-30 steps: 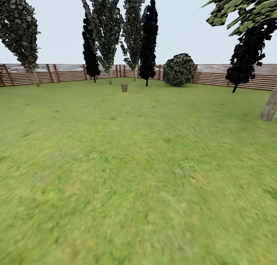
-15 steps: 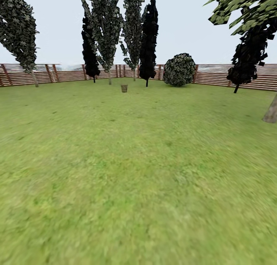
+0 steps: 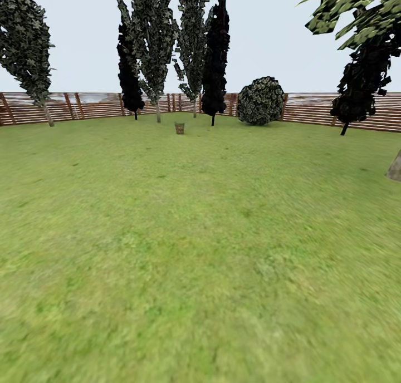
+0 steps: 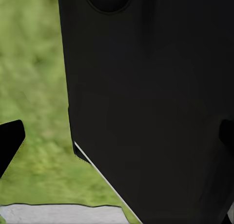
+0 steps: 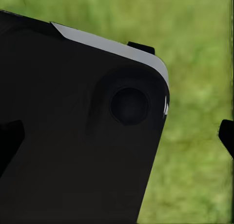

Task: Take the three Easter eggs out of the wicker basket on the lawn in the garden, then place them on the lawn next to a single tree (choose any tree) so that all three eggs are next to the same tree and none are left in the basket.

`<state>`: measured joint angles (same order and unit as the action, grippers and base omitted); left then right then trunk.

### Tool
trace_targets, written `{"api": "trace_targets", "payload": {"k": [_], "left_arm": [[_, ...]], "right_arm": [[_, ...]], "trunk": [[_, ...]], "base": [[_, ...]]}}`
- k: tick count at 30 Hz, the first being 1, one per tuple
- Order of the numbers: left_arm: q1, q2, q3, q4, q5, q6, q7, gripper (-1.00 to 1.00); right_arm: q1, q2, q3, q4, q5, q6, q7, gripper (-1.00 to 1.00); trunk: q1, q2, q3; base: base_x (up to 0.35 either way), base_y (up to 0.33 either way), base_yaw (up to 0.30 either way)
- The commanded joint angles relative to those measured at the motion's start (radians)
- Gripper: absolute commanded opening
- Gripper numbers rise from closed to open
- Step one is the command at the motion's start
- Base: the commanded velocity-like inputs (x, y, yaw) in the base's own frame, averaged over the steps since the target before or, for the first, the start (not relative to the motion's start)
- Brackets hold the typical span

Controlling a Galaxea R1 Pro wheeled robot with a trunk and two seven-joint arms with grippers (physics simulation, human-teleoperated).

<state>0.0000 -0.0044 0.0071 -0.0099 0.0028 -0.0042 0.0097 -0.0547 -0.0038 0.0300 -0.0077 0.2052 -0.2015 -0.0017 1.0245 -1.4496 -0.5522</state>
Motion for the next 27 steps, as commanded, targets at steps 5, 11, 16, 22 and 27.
{"api": "trace_targets", "payload": {"k": [5,11,16,22,27], "left_arm": [[0.0,0.0,0.001,-0.001,0.0,0.0,0.001,1.0],[0.0,0.0,0.001,-0.001,0.0,0.0,0.001,1.0],[0.0,0.0,0.001,-0.001,0.0,0.0,0.001,1.0],[0.0,0.0,0.001,-0.001,0.0,0.0,0.001,1.0],[0.0,0.0,0.001,-0.001,0.0,0.0,0.001,1.0]], "right_arm": [[0.0,0.0,0.003,0.001,0.003,-0.003,-0.001,1.0],[0.0,0.0,0.004,0.002,0.003,-0.004,-0.003,1.0],[0.0,0.001,0.004,0.003,0.003,-0.004,-0.003,1.0],[0.0,0.001,0.004,0.003,0.003,-0.004,-0.003,1.0],[0.0,0.001,0.003,0.002,0.003,-0.003,-0.003,1.0]], "trunk": [[0.001,0.0,-0.001],[0.001,0.0,-0.001],[0.001,0.0,-0.001],[0.001,0.0,-0.001],[0.001,0.0,-0.001]], "base": [[0.323,0.0,0.0],[0.323,0.0,0.15],[0.323,0.0,0.205],[0.323,0.0,0.025],[0.323,0.0,0.002]]}}
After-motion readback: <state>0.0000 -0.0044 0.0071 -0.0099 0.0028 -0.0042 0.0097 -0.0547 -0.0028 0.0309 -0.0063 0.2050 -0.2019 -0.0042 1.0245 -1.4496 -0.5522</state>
